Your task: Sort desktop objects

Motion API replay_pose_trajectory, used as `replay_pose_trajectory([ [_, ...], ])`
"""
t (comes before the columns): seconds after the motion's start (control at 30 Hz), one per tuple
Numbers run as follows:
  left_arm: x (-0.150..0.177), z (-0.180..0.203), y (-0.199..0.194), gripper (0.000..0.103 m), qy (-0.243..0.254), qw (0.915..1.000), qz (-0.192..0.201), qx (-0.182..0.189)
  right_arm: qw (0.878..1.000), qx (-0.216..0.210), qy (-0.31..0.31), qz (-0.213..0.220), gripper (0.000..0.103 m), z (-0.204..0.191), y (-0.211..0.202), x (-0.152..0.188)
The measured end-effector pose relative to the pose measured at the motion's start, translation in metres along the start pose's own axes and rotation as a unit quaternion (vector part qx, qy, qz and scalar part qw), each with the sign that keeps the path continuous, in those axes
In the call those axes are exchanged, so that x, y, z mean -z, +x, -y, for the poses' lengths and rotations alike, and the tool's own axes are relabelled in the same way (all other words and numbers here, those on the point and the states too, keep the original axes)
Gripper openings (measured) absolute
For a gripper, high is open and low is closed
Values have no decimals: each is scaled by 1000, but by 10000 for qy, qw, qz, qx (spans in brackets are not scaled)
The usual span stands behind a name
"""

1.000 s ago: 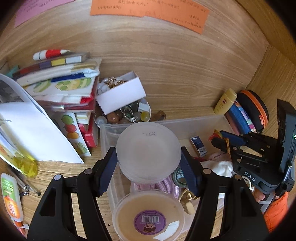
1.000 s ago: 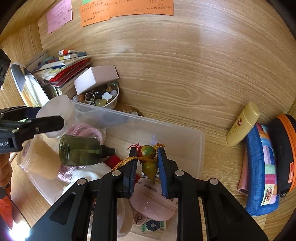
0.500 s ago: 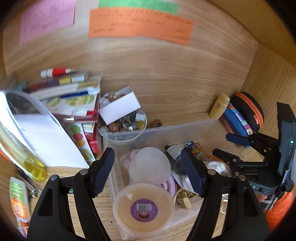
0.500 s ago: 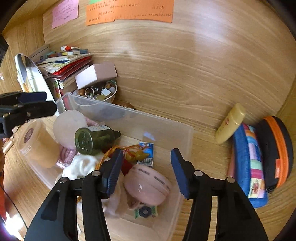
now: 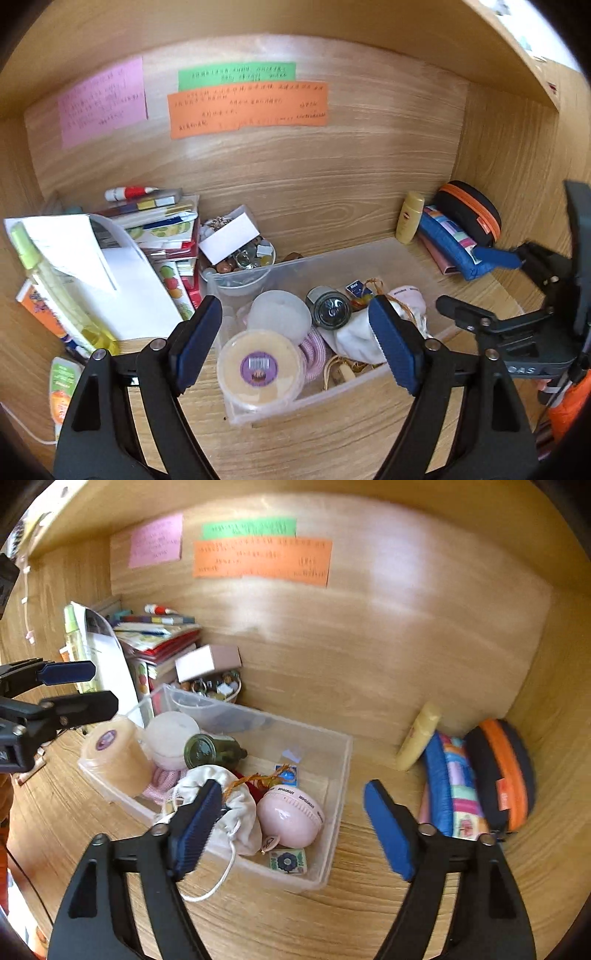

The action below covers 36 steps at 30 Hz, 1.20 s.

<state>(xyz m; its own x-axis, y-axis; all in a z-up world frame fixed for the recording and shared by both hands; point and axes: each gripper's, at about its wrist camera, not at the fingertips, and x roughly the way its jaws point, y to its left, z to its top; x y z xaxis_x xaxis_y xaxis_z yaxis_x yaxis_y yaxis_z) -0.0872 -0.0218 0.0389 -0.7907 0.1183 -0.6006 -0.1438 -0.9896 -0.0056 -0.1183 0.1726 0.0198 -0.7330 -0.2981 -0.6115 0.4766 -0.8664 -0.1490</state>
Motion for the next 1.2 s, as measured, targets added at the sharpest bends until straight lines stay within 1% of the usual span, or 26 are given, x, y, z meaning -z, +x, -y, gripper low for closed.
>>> replay_pose_trajectory([
  [0.07,4,4,-7,86,13,10000,37,-13,9997,107,-132,171,84,-6,-14,3],
  [0.1,7,5,-11,89,4,10000,56,-33,9996,113,-163,218,85,-8,-19,4],
  [0.17,12,9,-17,90,3,9999,108,-70,9993,36,-181,310,86,-12,-32,7],
  [0.27,22,15,-26,91,-8,9996,202,-186,9991,-124,-107,397,89,-16,-45,14],
  [0.4,35,22,-33,91,-41,9985,299,-458,9984,-60,36,554,96,-21,-57,26],
  [0.53,47,29,-38,91,-4,9978,360,-565,9978,-177,101,636,97,-30,-62,37],
  [0.77,64,33,-41,91,-206,9979,324,-524,9981,-206,280,509,97,-31,-62,53],
  [0.83,67,33,-41,91,-238,9984,294,-421,9981,-223,362,444,97,-29,-61,57],
  [1.0,71,34,-40,91,-255,9984,261,-424,9983,-186,465,299,97,-25,-55,60],
  [1.2,71,33,-39,91,-271,9988,233,-341,9978,-248,540,301,97,-24,-55,59],
])
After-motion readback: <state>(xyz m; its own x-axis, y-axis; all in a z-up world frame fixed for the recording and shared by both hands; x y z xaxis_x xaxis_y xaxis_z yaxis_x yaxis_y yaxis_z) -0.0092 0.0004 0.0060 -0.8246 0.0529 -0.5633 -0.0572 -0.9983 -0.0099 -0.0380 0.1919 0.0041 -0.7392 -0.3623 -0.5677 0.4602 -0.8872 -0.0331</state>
